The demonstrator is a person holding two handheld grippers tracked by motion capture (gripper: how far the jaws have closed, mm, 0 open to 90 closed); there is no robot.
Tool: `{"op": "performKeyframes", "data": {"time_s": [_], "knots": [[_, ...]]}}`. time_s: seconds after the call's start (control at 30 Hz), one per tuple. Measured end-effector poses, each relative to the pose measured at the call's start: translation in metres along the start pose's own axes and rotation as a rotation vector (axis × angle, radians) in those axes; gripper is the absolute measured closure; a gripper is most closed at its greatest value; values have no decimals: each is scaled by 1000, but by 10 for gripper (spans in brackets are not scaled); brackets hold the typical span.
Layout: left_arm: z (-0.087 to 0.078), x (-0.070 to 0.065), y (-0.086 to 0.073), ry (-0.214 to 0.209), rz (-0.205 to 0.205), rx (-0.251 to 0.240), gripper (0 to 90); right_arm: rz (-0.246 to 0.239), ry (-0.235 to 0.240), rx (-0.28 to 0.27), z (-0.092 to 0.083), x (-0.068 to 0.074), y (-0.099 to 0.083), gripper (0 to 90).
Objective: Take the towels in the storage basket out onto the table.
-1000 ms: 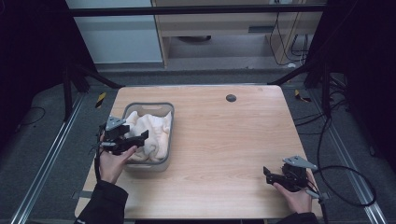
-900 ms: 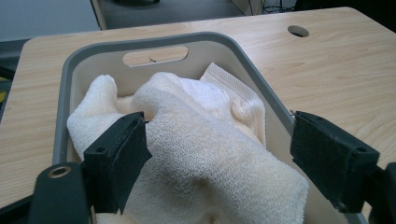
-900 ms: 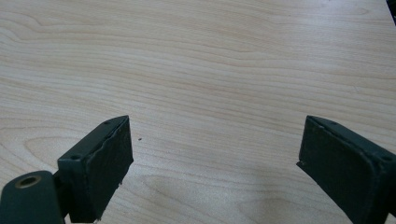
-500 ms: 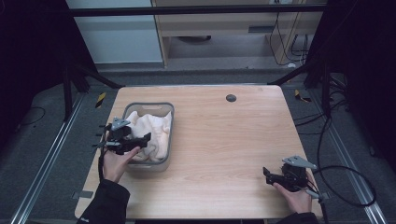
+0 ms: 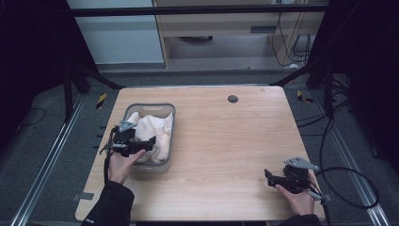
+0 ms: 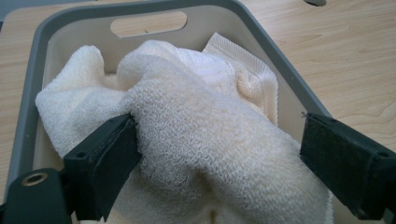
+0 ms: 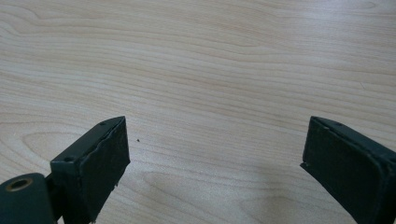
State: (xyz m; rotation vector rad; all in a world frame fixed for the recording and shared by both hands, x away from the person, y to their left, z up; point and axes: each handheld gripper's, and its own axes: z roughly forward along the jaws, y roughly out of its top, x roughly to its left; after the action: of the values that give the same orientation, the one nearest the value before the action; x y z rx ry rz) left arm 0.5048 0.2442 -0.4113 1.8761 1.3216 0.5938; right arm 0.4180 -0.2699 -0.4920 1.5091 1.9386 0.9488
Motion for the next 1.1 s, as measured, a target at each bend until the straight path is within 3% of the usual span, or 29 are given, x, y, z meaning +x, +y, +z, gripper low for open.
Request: {"op": "performKeyframes", "data": {"time_s": [0.27,0.67,0.93,1.1], "knots": [[6,0,-5,-7,-16,22,84,-3,-2,5,1,0,0,66],[5,-5,-7,-9,-10,6,75,-9,-2,12,2,0,0,57],[13,-7,-9,9,-3,64,88,-8,-2,16,2,0,0,53],[16,-6,-12,21,7,93,173,-8,-2,19,2,0,-1,53]]}}
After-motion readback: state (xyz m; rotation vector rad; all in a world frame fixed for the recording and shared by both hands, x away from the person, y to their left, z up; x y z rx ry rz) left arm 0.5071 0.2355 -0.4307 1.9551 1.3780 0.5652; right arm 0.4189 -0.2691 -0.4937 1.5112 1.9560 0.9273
